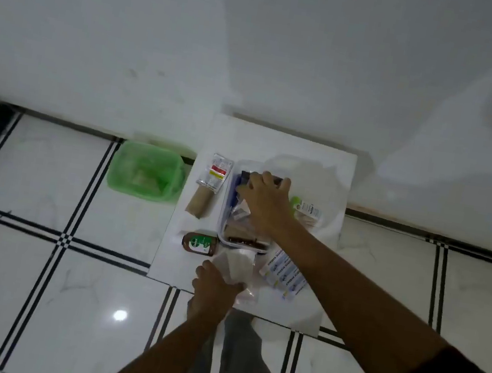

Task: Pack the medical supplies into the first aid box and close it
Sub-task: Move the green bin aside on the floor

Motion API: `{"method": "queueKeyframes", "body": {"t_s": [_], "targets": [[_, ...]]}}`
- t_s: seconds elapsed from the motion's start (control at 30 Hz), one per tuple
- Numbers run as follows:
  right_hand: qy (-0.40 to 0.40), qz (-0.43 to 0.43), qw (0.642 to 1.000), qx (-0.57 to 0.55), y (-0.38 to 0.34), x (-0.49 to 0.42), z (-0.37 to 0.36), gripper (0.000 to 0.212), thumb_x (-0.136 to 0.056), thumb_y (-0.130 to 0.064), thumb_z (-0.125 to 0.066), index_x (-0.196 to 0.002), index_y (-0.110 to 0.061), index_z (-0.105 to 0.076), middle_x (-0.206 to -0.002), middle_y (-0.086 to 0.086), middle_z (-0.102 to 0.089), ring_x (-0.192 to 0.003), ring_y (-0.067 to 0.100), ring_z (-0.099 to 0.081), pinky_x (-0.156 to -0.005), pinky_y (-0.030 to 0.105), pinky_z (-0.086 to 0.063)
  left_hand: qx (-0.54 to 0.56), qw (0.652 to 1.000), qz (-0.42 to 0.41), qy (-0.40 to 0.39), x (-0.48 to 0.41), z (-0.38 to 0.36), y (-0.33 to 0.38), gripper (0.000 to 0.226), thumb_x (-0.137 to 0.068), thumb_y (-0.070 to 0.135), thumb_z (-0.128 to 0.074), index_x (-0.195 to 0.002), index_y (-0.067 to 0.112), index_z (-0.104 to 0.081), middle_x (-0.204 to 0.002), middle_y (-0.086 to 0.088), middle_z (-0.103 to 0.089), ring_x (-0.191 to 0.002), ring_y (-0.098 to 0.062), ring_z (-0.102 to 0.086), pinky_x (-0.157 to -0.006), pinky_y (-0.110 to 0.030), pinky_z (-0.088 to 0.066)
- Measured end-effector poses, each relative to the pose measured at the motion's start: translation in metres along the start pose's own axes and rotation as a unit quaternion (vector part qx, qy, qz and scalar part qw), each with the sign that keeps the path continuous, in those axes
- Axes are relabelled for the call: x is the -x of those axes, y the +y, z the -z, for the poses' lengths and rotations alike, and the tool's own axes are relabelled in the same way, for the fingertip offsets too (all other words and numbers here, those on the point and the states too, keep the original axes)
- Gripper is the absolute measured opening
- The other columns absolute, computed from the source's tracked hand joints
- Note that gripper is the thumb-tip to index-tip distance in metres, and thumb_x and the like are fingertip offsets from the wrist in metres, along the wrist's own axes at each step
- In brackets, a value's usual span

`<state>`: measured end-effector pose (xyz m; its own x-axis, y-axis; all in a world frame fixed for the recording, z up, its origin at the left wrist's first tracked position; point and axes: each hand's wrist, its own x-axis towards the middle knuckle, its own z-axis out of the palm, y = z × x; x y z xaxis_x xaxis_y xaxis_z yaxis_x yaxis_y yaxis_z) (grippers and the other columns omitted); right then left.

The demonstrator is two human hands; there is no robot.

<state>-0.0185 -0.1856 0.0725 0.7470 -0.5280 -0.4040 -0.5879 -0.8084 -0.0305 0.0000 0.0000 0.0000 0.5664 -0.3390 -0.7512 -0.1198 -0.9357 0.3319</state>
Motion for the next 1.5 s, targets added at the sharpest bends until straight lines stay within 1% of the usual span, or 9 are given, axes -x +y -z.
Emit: {"method": "queueKeyframes", "body": {"t_s": [0.13, 0.37, 0.47, 0.73, 0.87, 1.0, 1.27, 1.37, 1.5], "targets": [[0.021, 0.049, 0.992, 0.114, 0.002, -0.016, -0.01, 0.034, -0.063, -0.032, -0.073, -0.097, -0.03, -0.065, -0.109, 0.002, -0.061, -0.1, 0.022, -0.058, -0.075, 0.048, -0.048, 0.033, 0.999, 0.032, 0.012, -0.01, -0.009, 0.003, 0.084, -0.06, 0.05, -0.078, -0.123, 0.018, -0.032, -0.117, -0.004, -0.056, -0.11, -0.028, -0.057, -0.095, -0.054, -0.047], [0.067, 0.127, 0.974, 0.173, 0.006, -0.021, -0.019, 0.022, -0.069, -0.015, -0.059, -0.088, -0.026, -0.065, -0.107, 0.001, -0.06, -0.094, 0.022, -0.057, -0.072, 0.042, -0.045, -0.015, 0.997, -0.021, -0.068, -0.024, 0.0, -0.003, 0.027, -0.08, 0.042, -0.063, -0.096, 0.021, -0.058, -0.095, 0.002, -0.066, -0.096, -0.023, -0.064, -0.094, -0.038, -0.049], [0.064, 0.132, 0.973, 0.18, 0.009, -0.018, -0.02, 0.02, -0.066, -0.016, -0.065, -0.084, -0.026, -0.066, -0.107, 0.001, -0.06, -0.094, 0.022, -0.056, -0.072, 0.042, -0.046, -0.044, 0.991, -0.046, -0.118, -0.021, 0.011, -0.001, 0.039, -0.083, 0.031, -0.066, -0.112, 0.005, -0.059, -0.115, -0.01, -0.065, -0.106, -0.026, -0.061, -0.089, -0.028, -0.044], [0.102, 0.104, 0.985, 0.093, 0.017, -0.002, 0.007, 0.032, -0.075, -0.004, -0.06, -0.098, -0.025, -0.068, -0.103, -0.002, -0.065, -0.102, 0.025, -0.052, -0.088, 0.05, -0.034, -0.07, 0.979, -0.034, -0.188, -0.009, 0.068, -0.005, 0.042, -0.07, 0.035, -0.077, -0.095, 0.003, -0.064, -0.095, -0.014, -0.069, -0.088, -0.024, -0.065, -0.084, -0.034, -0.055], [0.145, 0.079, 0.983, 0.083, 0.021, 0.007, 0.037, 0.022, -0.078, -0.004, -0.056, -0.093, -0.016, -0.066, -0.09, 0.0, -0.066, -0.098, 0.026, -0.053, -0.09, 0.049, -0.027, -0.025, 0.983, -0.065, -0.168, 0.007, 0.123, 0.009, 0.021, -0.079, 0.024, -0.072, -0.068, 0.008, -0.063, -0.061, -0.001, -0.063, -0.054, -0.011, -0.057, -0.055, -0.018, -0.045], [0.16, 0.021, 0.987, -0.01, 0.016, 0.001, 0.073, 0.018, -0.075, -0.005, -0.056, -0.078, -0.022, -0.062, -0.08, -0.004, -0.066, -0.092, 0.022, -0.052, -0.084, 0.044, -0.019, 0.096, 0.991, -0.073, -0.055, 0.002, 0.17, 0.019, 0.021, -0.076, 0.02, -0.074, -0.061, 0.009, -0.064, -0.051, 0.002, -0.064, -0.043, -0.008, -0.056, -0.046, -0.018, -0.038], [0.13, -0.07, 0.913, -0.38, -0.051, -0.056, 0.11, 0.011, -0.069, -0.009, -0.064, -0.078, -0.014, -0.068, -0.078, -0.002, -0.065, -0.076, 0.02, -0.062, -0.068, 0.029, -0.052, 0.249, 0.966, -0.051, 0.05, -0.052, 0.238, 0.024, 0.011, -0.073, 0.01, -0.075, -0.075, 0.008, -0.064, -0.073, -0.009, -0.066, -0.061, -0.018, -0.065, -0.052, -0.02, -0.052], [0.097, -0.138, 0.88, -0.444, -0.093, -0.098, 0.095, 0.005, -0.066, -0.006, -0.066, -0.071, -0.006, -0.066, -0.075, 0.006, -0.067, -0.072, 0.024, -0.064, -0.065, 0.028, -0.052, 0.245, 0.967, -0.012, 0.065, -0.102, 0.263, 0.011, 0.019, -0.069, 0.01, -0.077, -0.081, 0.001, -0.065, -0.081, -0.019, -0.068, -0.08, -0.031, -0.069, -0.072, -0.035, -0.053], [0.069, -0.221, 0.848, -0.478, -0.148, -0.166, 0.063, 0.008, -0.066, -0.003, -0.062, -0.074, -0.001, -0.064, -0.078, 0.01, -0.068, -0.072, 0.027, -0.064, -0.06, 0.025, -0.047, 0.173, 0.979, 0.017, 0.102, -0.175, 0.301, -0.011, 0.022, -0.071, 0.014, -0.074, -0.087, 0.001, -0.065, -0.081, -0.012, -0.064, -0.076, -0.025, -0.061, -0.057, -0.023, -0.047]]}}
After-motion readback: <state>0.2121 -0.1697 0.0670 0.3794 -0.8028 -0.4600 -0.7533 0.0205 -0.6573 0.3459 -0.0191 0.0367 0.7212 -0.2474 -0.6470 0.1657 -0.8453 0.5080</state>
